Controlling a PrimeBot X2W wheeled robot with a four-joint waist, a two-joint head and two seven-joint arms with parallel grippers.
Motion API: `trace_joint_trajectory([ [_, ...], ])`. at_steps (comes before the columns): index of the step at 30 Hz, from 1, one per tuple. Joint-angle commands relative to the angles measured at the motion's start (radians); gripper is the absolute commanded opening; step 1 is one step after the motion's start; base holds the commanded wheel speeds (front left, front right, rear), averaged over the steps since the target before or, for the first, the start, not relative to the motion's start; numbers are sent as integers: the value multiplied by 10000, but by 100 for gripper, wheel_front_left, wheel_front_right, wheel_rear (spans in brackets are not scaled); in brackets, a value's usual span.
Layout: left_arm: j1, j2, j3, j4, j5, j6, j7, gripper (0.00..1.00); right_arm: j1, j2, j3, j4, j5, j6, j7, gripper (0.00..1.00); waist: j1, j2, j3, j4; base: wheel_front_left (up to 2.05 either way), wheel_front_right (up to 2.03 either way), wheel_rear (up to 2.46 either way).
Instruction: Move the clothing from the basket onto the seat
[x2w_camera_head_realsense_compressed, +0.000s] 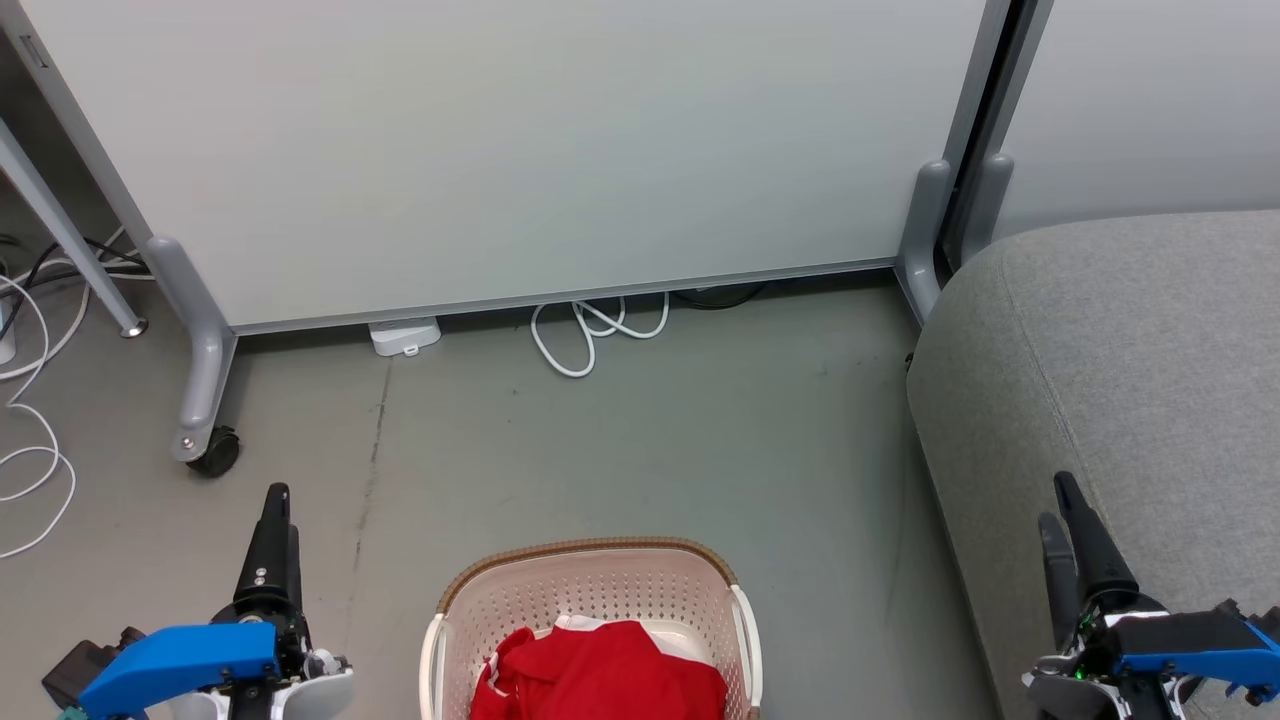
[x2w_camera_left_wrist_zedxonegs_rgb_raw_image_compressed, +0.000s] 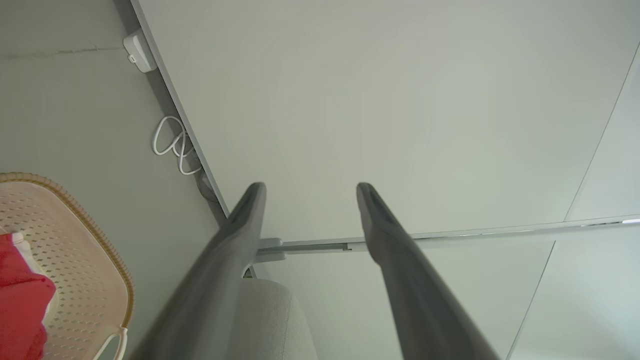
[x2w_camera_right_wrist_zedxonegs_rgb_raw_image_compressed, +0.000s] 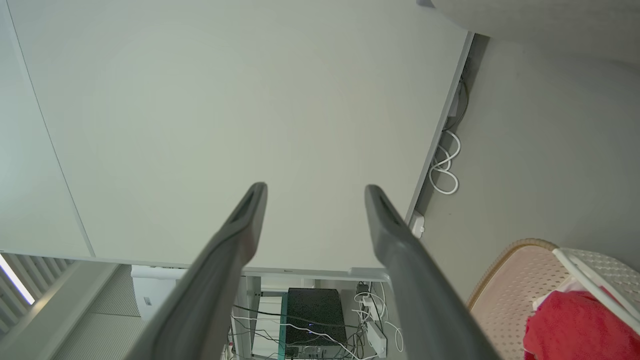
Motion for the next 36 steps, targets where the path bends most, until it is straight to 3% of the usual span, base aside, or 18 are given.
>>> trace_joint_trajectory([
  [1, -320, 83, -25, -228, 274, -39, -93, 100, -206, -42, 37, -222, -259, 5, -95, 100, 0, 0, 2, 1, 0, 0, 0],
  [2, -337, 87, -75, -347, 871, 1, -229, 100, -220, -45, 91, -324, -826, 6, -232, 100, 0, 0, 11, 6, 0, 0, 0],
  [21, -375, 111, -821, -679, 4914, 570, -966, 100, -229, -60, 667, -968, -4661, 10, -969, 100, 0, 0, 59, 44, 0, 0, 0],
  [36, -405, 184, -1418, -455, 7419, 857, -1447, 100, -220, -71, 1037, -600, -7064, 13, -1447, 100, 0, 0, 64, 69, 0, 0, 0],
])
